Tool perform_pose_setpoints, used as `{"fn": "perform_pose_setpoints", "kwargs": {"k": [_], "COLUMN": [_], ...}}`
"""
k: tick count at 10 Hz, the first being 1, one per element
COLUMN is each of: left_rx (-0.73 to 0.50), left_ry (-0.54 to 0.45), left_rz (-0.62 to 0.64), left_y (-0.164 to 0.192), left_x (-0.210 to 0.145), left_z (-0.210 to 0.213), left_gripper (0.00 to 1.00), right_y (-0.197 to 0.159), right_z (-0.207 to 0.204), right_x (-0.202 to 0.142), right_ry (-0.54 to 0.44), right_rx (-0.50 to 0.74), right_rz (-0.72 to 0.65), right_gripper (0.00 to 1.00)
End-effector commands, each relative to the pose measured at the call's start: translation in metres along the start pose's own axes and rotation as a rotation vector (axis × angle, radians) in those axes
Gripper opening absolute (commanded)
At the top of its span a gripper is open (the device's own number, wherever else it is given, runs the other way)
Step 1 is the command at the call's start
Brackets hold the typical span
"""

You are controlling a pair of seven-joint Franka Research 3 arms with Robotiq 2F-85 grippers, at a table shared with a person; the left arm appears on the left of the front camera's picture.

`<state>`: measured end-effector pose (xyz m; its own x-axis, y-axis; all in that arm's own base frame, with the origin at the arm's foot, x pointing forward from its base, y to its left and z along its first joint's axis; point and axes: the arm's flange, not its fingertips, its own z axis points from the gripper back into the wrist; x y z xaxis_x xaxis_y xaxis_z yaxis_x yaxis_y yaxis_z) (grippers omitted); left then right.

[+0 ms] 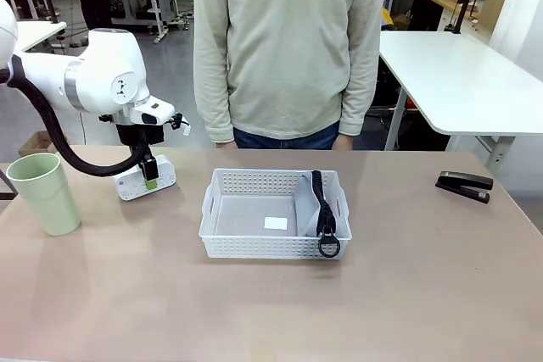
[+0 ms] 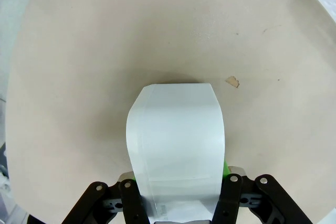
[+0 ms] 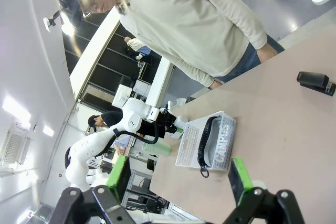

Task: Efficiently arrange items inside the basket to fit them all.
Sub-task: Pick up the Digital clock and place it inside the Organizing basket.

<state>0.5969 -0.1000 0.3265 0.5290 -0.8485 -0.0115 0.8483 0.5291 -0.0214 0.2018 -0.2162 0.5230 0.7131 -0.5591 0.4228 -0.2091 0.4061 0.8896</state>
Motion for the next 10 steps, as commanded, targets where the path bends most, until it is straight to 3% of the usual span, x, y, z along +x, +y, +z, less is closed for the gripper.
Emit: {"fn": "perform_pose_setpoints", "kwargs": {"k": [1, 4, 8, 10], "left_rx": [-0.011, -0.03, -0.06, -0.049], "left_ry": [0.031, 0.014, -0.047, -0.156], "left_rz": [0.019, 0.063, 0.078, 0.15], "left_y": [-0.001, 0.002, -0.022, -0.038], "left_x": [-0.003, -0.01, -0.067, -0.099], "left_z": [0.001, 0.017, 0.172, 0.204], "left_gripper": [0.0, 0.0, 0.0, 0.0], "right_y": [0.0, 0.0, 0.0, 0.0], "right_z": [-0.001, -0.001, -0.001, -0.001], "right_x": [0.002, 0.002, 0.002, 0.002], "right_ry": [-0.015, -0.015, -0.015, -0.015], "right_rx": [0.022, 0.022, 0.022, 0.022], "right_rz": [0.026, 0.026, 0.026, 0.026], "right_gripper": [1.0, 1.0, 1.0, 1.0]}}
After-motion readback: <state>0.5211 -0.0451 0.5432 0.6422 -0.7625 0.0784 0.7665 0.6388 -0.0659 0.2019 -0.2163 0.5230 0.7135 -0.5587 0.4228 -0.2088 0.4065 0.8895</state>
